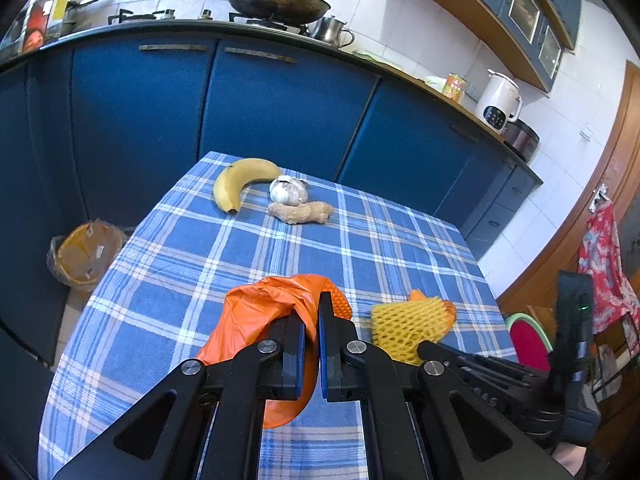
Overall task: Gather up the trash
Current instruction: 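Grasp the yellow foam net with the right tool while the left tool holds the orange bag, then carry the orange bag and foam net over the red bucket and open both tools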
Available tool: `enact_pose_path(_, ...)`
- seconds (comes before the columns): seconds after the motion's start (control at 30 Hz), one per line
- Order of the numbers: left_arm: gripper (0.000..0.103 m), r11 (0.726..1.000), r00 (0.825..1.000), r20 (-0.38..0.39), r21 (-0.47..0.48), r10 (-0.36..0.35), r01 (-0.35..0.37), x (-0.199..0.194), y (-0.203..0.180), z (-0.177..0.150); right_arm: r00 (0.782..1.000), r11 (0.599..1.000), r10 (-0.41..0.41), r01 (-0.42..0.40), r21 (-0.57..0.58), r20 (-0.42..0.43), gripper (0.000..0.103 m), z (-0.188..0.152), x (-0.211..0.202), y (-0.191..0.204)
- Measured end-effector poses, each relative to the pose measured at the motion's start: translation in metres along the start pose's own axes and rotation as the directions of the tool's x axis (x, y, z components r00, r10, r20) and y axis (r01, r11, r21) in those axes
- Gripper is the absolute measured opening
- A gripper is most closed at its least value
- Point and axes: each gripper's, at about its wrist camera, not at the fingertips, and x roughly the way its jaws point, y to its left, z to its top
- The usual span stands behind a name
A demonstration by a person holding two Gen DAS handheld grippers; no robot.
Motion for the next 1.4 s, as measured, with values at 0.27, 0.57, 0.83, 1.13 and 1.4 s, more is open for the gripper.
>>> enact_pose_path(0.27,0.005,0.999,1.0,0.012,0.037,-0.028,0.027,-0.01,-0.017,0.002,0.993,0.999,0.036,-0.034,-0.013,0.116,0.009,0.002,-0.05,0.003)
enact_pose_path(0.57,0.005,0.99,0.995,0.025,0.105,-0.093,0.09,-0.026,-0.053,0.005,0.974,0.999,0.048,-0.047,-0.009,0.221,0.009,-0.004,-0.105,-0.003)
enact_pose_path(0.83,0.005,0.967,0.985,-0.002,0.187,-0.174,0.171,-0.031,-0.101,0.004,0.95,1.0,0.013,-0.021,0.021,0.312,0.009,-0.017,-0.156,-0.027)
enact_pose_path(1.13,0.005,0.928,0.968,-0.04,0.279,-0.247,0.249,-0.029,-0.163,-0.003,0.93,0.993,-0.085,0.048,0.113,0.357,0.009,-0.04,-0.194,-0.078)
enact_pose_path(1.4,0.005,0.878,0.95,-0.095,0.364,-0.298,0.312,-0.018,-0.22,-0.018,0.914,0.97,-0.181,0.105,0.219,0.363,0.009,-0.06,-0.212,-0.13)
